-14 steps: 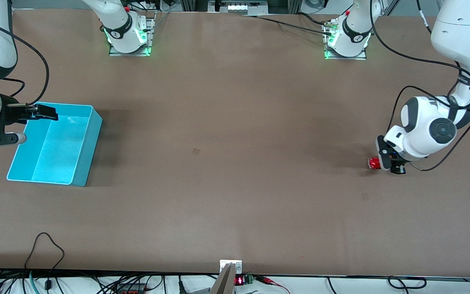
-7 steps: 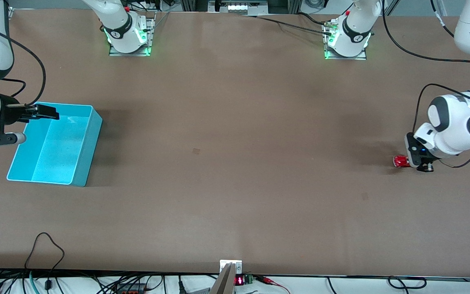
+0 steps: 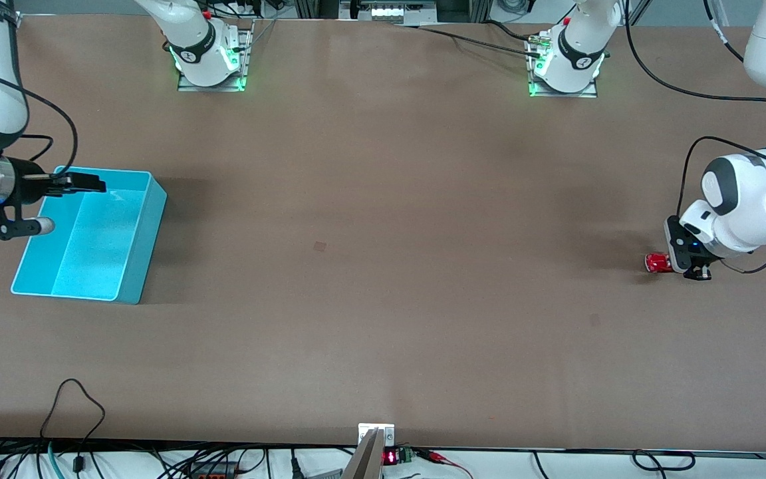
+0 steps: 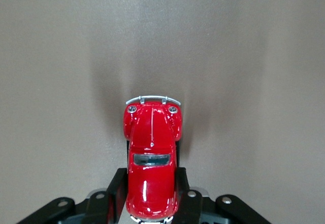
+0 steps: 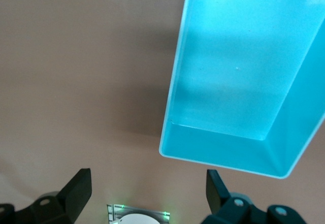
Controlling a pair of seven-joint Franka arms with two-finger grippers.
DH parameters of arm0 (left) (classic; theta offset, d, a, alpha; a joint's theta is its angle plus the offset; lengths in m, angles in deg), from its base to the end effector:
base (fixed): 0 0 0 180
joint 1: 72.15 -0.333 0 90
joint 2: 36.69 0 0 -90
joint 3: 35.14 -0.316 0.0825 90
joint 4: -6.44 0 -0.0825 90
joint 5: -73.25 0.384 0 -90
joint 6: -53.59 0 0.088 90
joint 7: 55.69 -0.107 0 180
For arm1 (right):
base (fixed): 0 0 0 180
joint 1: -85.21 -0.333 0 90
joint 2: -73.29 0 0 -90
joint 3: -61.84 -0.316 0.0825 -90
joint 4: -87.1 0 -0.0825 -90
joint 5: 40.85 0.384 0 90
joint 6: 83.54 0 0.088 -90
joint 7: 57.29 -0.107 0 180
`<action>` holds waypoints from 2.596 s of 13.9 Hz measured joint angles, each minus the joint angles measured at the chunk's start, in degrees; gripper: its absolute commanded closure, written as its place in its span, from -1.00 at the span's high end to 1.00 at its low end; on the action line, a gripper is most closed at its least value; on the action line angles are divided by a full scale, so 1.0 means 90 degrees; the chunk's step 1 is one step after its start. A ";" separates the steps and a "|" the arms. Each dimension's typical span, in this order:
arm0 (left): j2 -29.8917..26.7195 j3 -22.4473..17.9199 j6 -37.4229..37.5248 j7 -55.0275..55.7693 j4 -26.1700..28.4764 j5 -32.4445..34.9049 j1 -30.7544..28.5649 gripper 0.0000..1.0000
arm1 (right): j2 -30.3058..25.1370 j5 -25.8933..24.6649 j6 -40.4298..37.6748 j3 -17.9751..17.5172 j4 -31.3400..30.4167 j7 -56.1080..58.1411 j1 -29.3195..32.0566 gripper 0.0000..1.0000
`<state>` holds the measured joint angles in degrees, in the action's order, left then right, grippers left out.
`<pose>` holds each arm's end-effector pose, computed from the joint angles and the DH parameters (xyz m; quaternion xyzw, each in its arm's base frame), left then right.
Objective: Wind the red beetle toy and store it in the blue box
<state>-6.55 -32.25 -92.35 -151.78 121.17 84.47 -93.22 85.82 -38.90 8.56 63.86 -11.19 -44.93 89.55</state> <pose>0.5786 0.1880 0.1932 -0.7262 0.6861 0.0304 0.0321 0.5833 -0.0602 0.4347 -0.9854 -0.0481 0.1583 0.0391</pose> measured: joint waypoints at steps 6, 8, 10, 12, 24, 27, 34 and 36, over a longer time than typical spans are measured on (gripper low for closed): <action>0.0016 0.0183 0.0079 -0.0004 -0.0195 0.0000 -0.0004 1.00 | -0.0082 -0.0001 0.0821 -0.0062 -0.0883 0.0284 -0.0204 1.00; -0.0104 0.0301 0.0309 -0.0004 -0.0257 0.0000 -0.0003 1.00 | -0.0244 -0.0002 0.1266 -0.0062 -0.1372 0.0323 -0.0233 1.00; -0.0323 0.0451 0.0631 -0.0002 -0.0290 0.0000 -0.0004 1.00 | -0.0435 -0.0002 0.1741 -0.0062 -0.1920 0.0495 -0.0241 1.00; -0.0673 0.0643 0.1080 0.0111 -0.0320 -0.0001 -0.0001 1.00 | -0.0571 -0.0004 0.2297 -0.0061 -0.2407 0.1069 -0.0242 1.00; -0.1670 0.1768 0.5624 0.3805 -0.2494 -0.0213 0.0003 1.00 | -0.0313 -0.0603 0.3941 -0.0063 -0.3119 0.3430 -0.0309 1.00; -0.1706 0.1864 0.5736 0.4126 -0.2622 -0.0333 0.0006 1.00 | -0.0311 -0.0604 0.3941 -0.0071 -0.3017 0.3444 -0.0493 1.00; -0.1874 0.2125 0.6167 0.5589 -0.2662 -0.0518 0.0006 1.00 | -0.0299 -0.0737 0.3981 -0.0083 -0.2815 0.3512 -0.0874 1.00; -0.1983 0.2291 0.6355 0.6346 -0.2672 -0.0519 0.0008 1.00 | -0.0258 -0.1076 0.4263 -0.0098 -0.2818 0.3969 -0.0902 1.00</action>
<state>-24.39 -11.63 -35.16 -94.67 97.12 79.80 -93.15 83.50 -48.59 46.93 62.98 -36.55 -9.21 81.43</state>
